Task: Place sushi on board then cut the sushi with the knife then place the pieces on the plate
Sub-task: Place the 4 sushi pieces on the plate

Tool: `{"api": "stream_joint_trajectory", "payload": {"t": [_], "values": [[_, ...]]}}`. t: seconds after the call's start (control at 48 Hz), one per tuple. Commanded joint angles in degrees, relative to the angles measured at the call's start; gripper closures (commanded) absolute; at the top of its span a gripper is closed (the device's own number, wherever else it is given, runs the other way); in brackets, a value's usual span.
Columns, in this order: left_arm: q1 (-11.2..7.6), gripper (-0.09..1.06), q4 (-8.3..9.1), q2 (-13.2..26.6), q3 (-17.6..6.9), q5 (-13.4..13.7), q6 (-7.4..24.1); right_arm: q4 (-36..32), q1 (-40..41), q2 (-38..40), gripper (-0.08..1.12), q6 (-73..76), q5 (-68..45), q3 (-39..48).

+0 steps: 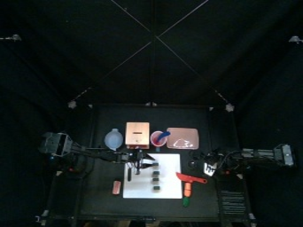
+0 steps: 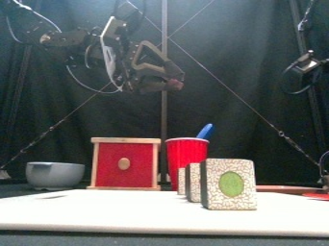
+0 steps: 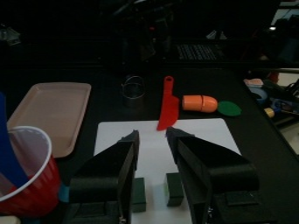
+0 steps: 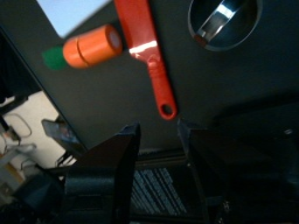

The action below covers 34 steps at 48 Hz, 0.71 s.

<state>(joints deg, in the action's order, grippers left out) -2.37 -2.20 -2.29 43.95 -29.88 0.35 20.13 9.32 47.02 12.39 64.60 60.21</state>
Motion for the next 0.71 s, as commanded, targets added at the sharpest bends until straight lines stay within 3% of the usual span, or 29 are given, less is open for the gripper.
{"api": "stream_joint_trajectory", "payload": {"t": [0.021,0.167,0.375,0.708], "values": [[0.62,0.25,-0.53,-1.93,1.14,-0.97,-0.09,-5.80,1.85,-0.79,0.27,-0.18,-2.90,-4.66],[0.62,0.25,-1.23,-2.37,3.43,-0.97,-0.18,-12.92,1.93,-3.08,0.27,-0.09,-18.19,-6.24],[0.70,0.25,-3.08,-3.78,6.68,-0.97,-0.09,-16.44,-0.26,-9.93,0.26,-0.18,-42.36,-5.45],[2.11,0.25,-5.98,-6.15,10.81,2.99,-0.09,-18.11,-3.34,-23.38,0.12,-0.62,-55.72,-8.96]]}}
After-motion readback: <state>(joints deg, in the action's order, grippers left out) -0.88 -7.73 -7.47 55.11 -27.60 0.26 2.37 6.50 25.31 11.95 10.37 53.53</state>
